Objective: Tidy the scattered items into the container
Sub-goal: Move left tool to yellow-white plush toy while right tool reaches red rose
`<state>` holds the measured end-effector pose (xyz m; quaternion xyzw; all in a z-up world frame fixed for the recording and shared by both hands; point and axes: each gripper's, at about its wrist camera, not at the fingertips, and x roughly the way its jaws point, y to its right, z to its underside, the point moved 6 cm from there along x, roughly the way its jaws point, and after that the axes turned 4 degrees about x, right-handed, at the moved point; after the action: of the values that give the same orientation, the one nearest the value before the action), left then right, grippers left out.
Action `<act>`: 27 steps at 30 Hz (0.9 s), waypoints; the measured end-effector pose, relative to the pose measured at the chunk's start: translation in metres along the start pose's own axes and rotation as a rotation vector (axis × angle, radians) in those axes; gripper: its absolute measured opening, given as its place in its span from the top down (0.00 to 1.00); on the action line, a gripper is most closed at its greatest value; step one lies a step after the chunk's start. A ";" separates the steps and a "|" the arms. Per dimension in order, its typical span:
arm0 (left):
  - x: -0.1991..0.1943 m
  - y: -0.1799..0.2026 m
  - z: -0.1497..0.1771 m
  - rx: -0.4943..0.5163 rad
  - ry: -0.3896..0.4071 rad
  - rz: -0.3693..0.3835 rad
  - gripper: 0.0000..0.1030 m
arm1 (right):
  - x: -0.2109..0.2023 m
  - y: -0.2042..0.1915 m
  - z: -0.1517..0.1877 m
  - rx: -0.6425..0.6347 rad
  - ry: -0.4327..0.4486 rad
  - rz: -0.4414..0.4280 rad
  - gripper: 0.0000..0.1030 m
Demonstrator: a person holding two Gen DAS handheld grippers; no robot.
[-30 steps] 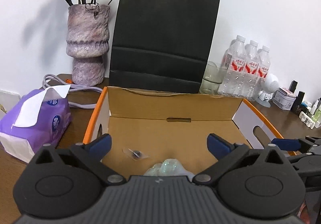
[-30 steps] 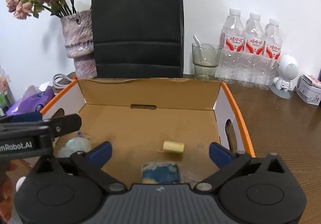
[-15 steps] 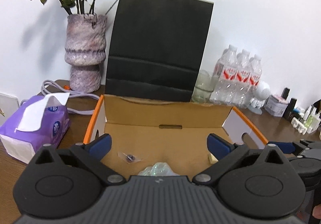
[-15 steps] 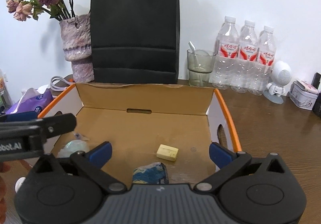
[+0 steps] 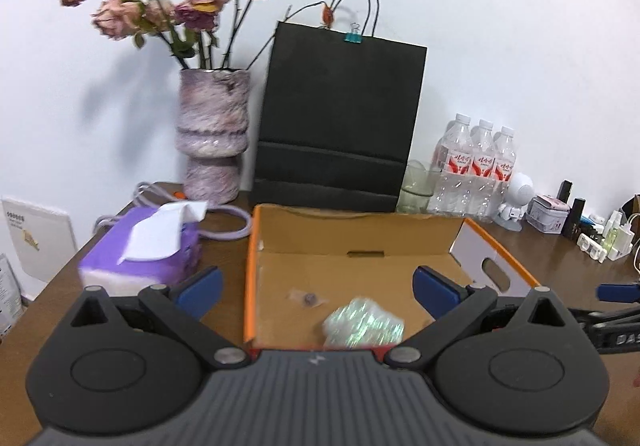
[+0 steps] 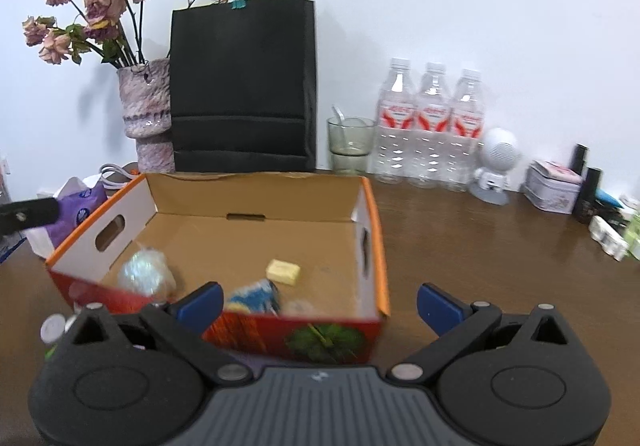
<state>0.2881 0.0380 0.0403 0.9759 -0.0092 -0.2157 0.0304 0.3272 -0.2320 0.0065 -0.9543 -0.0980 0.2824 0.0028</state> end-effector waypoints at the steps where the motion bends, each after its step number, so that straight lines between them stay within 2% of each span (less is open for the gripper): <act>1: -0.006 -0.003 0.004 -0.004 -0.004 -0.003 0.00 | -0.007 0.004 0.005 0.006 0.001 0.005 0.00; 7: -0.039 -0.012 0.045 -0.028 -0.050 -0.001 0.00 | -0.045 0.022 0.053 0.044 -0.004 0.026 0.00; 13: -0.049 0.001 0.080 -0.052 -0.146 0.076 0.00 | -0.061 0.023 0.104 0.056 -0.057 0.023 0.00; 21: -0.046 0.028 0.082 -0.011 -0.167 0.107 0.00 | -0.055 0.014 0.109 0.031 -0.070 0.010 0.00; 27: -0.029 0.041 0.085 0.014 -0.224 0.131 0.00 | -0.040 0.013 0.111 -0.031 -0.099 0.033 0.00</act>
<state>0.2262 -0.0063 -0.0220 0.9433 -0.0776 -0.3208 0.0364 0.2368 -0.2582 -0.0663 -0.9406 -0.0865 0.3276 -0.0214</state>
